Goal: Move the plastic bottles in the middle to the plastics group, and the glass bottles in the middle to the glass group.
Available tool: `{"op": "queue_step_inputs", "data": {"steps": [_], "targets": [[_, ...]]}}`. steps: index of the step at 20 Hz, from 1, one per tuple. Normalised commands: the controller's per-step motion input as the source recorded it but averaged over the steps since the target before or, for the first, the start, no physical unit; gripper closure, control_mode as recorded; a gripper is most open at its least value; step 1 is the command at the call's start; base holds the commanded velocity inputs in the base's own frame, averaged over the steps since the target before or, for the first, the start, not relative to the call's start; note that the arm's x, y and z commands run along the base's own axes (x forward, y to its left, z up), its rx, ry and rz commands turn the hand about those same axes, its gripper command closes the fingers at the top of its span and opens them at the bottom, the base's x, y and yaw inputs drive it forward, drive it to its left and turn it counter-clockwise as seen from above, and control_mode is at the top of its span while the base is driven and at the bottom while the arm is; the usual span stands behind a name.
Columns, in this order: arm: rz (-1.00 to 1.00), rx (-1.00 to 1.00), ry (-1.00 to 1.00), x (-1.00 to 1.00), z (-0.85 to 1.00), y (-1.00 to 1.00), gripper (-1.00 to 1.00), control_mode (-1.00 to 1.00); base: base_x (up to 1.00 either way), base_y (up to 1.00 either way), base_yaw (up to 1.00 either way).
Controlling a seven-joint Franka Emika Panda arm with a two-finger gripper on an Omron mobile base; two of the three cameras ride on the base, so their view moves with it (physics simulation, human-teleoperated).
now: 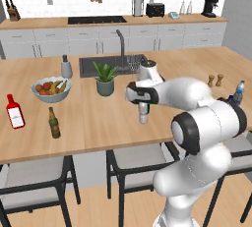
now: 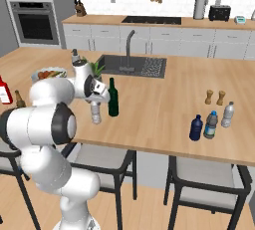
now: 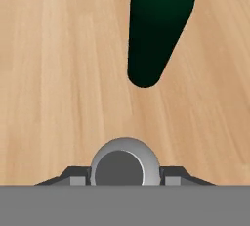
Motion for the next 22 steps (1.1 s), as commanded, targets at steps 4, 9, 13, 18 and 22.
{"op": "queue_step_inputs", "data": {"steps": [4,9,13,18,22], "targets": [[-0.03,0.03,0.0,-0.48,0.32,-0.68,1.0,-1.0,0.0,0.0,0.0],[-0.05,0.0,0.0,-0.17,0.16,-0.89,1.0,-1.0,0.0,0.0,0.0],[-0.05,0.0,0.0,0.0,0.09,-0.96,1.0,-1.0,0.0,0.0,0.0],[-0.03,0.0,0.0,0.0,0.02,-0.99,1.0,-1.0,0.0,0.0,0.0],[-0.01,0.0,0.0,0.0,0.0,-1.0,1.0,-1.0,0.0,0.0,0.0]]}}
